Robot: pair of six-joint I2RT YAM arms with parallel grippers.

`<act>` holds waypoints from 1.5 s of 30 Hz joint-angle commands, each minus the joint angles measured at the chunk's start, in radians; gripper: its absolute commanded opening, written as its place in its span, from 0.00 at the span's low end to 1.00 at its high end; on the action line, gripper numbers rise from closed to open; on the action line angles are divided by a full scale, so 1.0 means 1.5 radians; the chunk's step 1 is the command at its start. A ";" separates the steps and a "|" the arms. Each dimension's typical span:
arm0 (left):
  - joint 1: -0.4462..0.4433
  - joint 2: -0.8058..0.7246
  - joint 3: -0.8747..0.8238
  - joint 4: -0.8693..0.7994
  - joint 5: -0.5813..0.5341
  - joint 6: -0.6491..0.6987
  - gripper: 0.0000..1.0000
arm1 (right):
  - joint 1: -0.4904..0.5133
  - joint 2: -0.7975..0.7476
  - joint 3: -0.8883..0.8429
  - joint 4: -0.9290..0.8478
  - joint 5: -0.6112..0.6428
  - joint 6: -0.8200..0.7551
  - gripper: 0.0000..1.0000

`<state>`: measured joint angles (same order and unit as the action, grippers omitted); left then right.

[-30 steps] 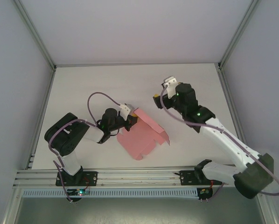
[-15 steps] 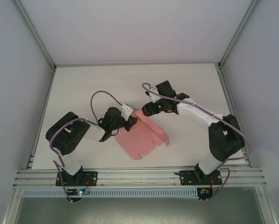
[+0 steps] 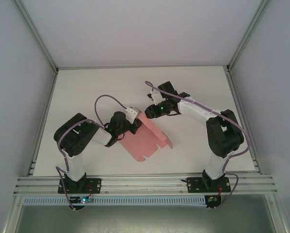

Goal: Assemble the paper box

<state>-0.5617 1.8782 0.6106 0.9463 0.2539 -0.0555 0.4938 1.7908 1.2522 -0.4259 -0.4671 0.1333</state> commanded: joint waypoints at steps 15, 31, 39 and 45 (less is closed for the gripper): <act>-0.027 -0.001 0.015 0.008 -0.208 -0.015 0.00 | 0.005 0.023 -0.006 -0.089 0.052 0.016 0.43; -0.028 -0.264 -0.041 -0.198 -0.282 -0.095 0.00 | -0.021 -0.357 -0.073 -0.089 0.219 -0.140 0.98; -0.028 -0.301 -0.038 -0.235 -0.282 -0.100 0.00 | 0.022 -0.327 -0.093 -0.121 0.240 -0.182 0.98; -0.029 -0.305 -0.038 -0.234 -0.265 -0.114 0.00 | 0.037 -0.279 -0.105 -0.089 0.195 -0.187 0.98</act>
<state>-0.6086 1.4464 0.5419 0.6025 -0.1425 -0.1959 0.5312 1.3514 1.1069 -0.5797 -0.1486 -0.1211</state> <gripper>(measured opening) 0.095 0.983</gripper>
